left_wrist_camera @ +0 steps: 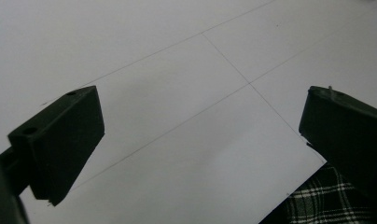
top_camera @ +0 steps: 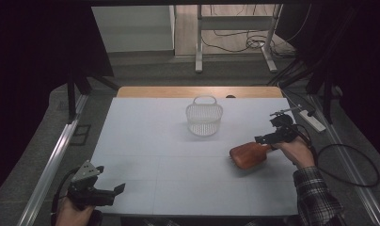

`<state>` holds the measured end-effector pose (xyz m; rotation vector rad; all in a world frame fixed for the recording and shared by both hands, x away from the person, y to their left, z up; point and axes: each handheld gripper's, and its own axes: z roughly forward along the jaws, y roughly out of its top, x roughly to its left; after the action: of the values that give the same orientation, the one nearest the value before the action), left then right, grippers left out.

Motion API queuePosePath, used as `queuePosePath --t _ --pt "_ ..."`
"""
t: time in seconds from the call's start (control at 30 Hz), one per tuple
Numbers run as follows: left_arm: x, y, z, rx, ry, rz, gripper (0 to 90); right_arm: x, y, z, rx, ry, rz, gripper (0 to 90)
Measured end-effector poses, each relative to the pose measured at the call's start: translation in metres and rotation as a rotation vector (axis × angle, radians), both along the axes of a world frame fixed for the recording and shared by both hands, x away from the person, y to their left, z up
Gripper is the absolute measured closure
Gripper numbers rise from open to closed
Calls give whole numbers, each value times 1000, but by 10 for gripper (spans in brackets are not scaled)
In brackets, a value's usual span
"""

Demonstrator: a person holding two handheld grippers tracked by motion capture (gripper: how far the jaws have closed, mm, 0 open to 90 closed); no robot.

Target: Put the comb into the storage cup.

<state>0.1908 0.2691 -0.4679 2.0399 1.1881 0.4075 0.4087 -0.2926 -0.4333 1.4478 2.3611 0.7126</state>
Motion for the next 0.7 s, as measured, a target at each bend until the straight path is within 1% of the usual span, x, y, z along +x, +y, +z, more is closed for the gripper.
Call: queuePosePath --t 0.1,0.43,0.47,0.5,0.53,0.57,0.6,0.67,0.7 --pt "0 0 0 3 1 -1 9 4 1 -1 -16 7 -7 0" --pt "0 0 0 1 3 -3 9 17 7 -6 -34 35 -2 0" --pt "0 0 0 1 3 -3 9 18 8 -7 -39 37 -3 0" --pt "0 0 0 1 3 -3 9 20 9 -8 -59 43 -9 0" --pt "0 0 0 1 3 -3 9 20 9 -8 -59 43 -9 0" --pt "0 0 0 1 3 -3 9 21 9 -8 -64 42 -9 19" --pt "0 0 0 2 3 -3 10 22 10 -8 -66 37 -9 93" --pt "0 0 0 2 4 -4 9 22 10 -8 -75 33 -5 147" --pt "0 0 0 1 4 -4 10 22 10 -8 -80 32 -5 200"
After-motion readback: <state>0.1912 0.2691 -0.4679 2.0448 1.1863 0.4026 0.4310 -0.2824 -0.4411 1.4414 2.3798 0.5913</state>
